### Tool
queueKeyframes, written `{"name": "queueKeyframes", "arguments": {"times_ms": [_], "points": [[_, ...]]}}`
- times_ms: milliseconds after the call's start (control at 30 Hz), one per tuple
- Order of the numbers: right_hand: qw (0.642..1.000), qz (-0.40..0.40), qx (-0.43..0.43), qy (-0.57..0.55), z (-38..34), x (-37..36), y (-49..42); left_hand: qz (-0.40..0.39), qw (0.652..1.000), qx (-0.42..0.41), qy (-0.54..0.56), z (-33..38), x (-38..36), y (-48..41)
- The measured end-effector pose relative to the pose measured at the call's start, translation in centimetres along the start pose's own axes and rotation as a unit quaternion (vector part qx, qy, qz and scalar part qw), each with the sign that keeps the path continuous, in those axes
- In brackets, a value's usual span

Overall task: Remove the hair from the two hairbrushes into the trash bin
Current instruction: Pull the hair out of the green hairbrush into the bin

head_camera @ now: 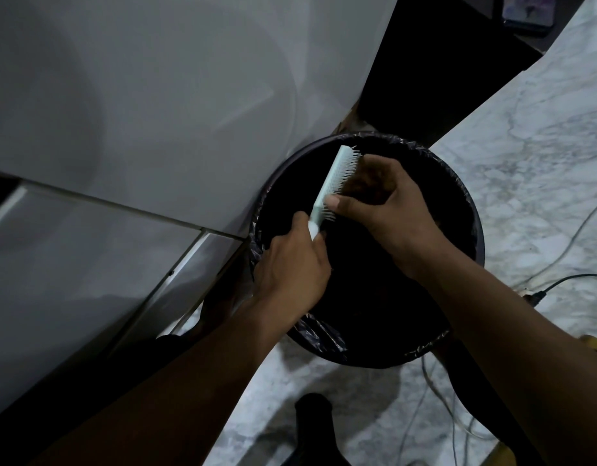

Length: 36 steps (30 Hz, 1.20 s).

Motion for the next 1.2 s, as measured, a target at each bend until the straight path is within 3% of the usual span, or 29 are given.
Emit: {"name": "queueKeyframes", "arguments": {"times_ms": [233,733,867,933,1033,1200], "points": [[0.998,0.067,-0.018,-0.007,0.3,1.1,-0.9,-0.007,1.000,-0.009,0.012,0.0,-0.2,0.2],[0.976,0.124,-0.172,-0.059,0.0,3.5,-1.7,0.007,0.997,0.041,0.060,-1.1,-0.2,-1.0],[0.982,0.105,-0.159,0.012,0.6,3.2,-1.8,0.014,0.997,0.032,0.064,-1.1,-0.2,-1.0],[0.983,0.083,-0.123,0.107,1.0,2.9,-1.8,0.016,0.997,0.028,0.072,-1.0,-0.1,-1.0],[0.969,0.044,-0.106,0.220,1.6,2.6,-1.6,0.016,0.997,0.023,0.067,-1.0,-0.1,-1.0],[0.943,0.009,-0.140,0.301,2.8,2.8,-1.8,0.017,0.997,0.011,0.071,-0.8,-0.2,-0.9]]}}
Point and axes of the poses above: each hand's wrist, its own y-axis away from the middle knuckle, its own x-axis out of the back of the hand, z = x × y, the point moved 5 cm from there along -y, towards the middle knuckle, and after that the axes turned 13 degrees about z, right-handed, at the moved point
